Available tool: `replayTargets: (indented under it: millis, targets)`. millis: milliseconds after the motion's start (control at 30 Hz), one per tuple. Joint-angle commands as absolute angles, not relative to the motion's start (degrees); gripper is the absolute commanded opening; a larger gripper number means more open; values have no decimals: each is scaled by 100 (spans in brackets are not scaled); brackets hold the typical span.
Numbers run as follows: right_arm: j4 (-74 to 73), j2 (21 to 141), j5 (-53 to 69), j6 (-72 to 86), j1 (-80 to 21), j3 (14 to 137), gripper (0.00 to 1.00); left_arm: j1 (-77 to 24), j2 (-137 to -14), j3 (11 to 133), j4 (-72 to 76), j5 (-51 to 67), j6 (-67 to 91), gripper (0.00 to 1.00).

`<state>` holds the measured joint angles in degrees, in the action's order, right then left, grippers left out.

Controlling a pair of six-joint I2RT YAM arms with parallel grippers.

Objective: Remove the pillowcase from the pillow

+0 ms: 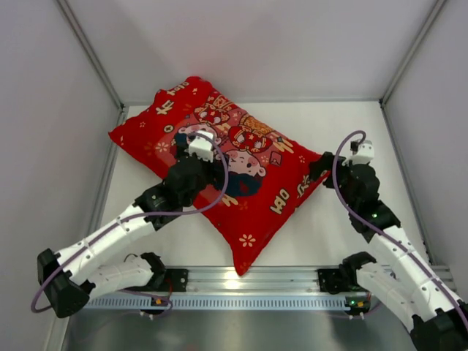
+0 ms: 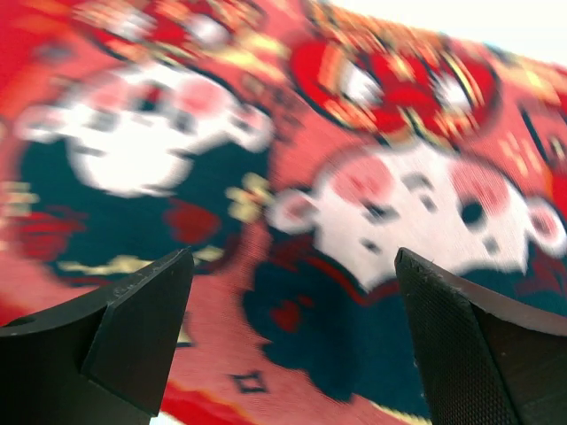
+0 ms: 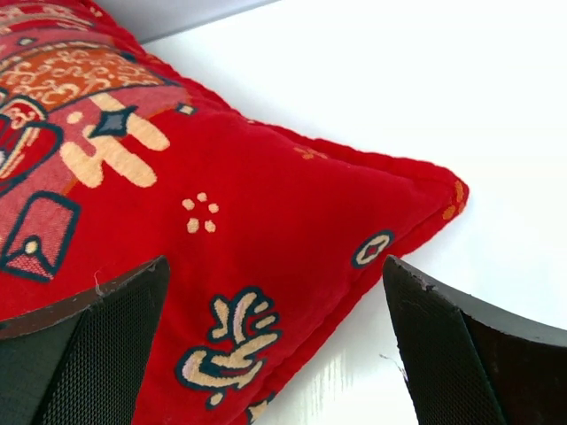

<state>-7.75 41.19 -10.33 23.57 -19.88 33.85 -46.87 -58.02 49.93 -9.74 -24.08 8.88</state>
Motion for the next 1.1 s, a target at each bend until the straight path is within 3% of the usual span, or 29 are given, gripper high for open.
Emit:
replayTargets:
  millis: [0,100,167,300,567,733,1067]
  targets:
    - [-783,4254,-1328,2461,-2100,3648,99,-4658,-5670,5641,-1220,-3866,835,99]
    - [-581,4210,-293,2014,-2197,3744,99,-4667,-4953,5285,-899,-4638,336,99]
    - [-274,4166,139,1732,-2591,3866,99,-4676,-4354,4284,347,-5418,-253,99]
    - [-307,4455,-517,1416,-3637,4454,99,-4676,-2973,3709,676,-5458,-377,99]
    - [-896,6642,-2996,396,-5957,6002,99,-4790,-3120,3639,765,-5581,-572,99]
    - [-369,7592,-2612,395,-6660,6379,99,-4790,-2997,3534,896,-5695,-597,99]
    - [-685,9368,-2883,325,-7444,7435,99,-4799,-2057,3015,1872,-6328,-1221,99]
